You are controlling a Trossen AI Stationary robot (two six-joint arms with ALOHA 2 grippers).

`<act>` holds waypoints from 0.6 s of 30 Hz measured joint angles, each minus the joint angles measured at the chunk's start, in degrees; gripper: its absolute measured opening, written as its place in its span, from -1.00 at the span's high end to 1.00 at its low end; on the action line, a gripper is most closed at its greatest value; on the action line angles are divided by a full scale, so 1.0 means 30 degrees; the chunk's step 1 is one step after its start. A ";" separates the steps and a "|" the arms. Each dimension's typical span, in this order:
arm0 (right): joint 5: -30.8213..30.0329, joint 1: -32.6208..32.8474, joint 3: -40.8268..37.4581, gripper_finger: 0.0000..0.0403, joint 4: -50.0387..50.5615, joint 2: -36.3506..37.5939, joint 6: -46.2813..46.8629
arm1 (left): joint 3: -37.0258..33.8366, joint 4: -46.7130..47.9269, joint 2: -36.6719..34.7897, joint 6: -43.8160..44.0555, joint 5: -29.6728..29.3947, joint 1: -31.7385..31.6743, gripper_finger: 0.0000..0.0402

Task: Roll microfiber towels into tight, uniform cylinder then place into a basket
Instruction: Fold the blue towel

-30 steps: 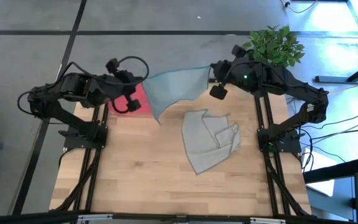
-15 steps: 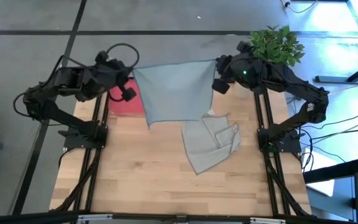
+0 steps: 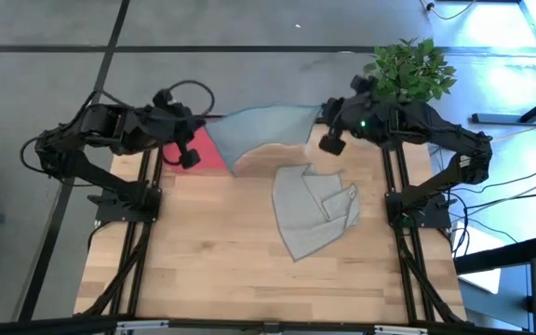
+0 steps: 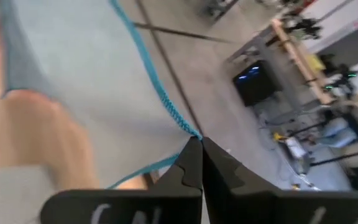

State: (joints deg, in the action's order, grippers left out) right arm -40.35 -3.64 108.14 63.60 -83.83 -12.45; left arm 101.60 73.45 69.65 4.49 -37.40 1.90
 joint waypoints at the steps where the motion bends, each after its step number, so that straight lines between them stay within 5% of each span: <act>1: 0.0210 0.0286 0.0000 1.00 0.0530 0.0000 0.0445 | 0.0000 0.0411 0.0018 0.0347 0.0131 0.0293 1.00; 9: 0.0441 0.2595 -0.0007 1.00 0.3343 0.0000 0.3569 | -0.0007 0.1773 0.0030 0.1967 0.0449 0.2668 1.00; 18: 0.0135 0.3643 -0.0015 1.00 0.1372 -0.0123 0.3356 | -0.0007 0.1654 -0.0104 0.2471 -0.2909 0.3435 1.00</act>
State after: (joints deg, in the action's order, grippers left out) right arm -39.94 7.29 108.09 67.71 -84.20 -2.38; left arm 101.58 78.41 69.33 11.91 -46.13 12.21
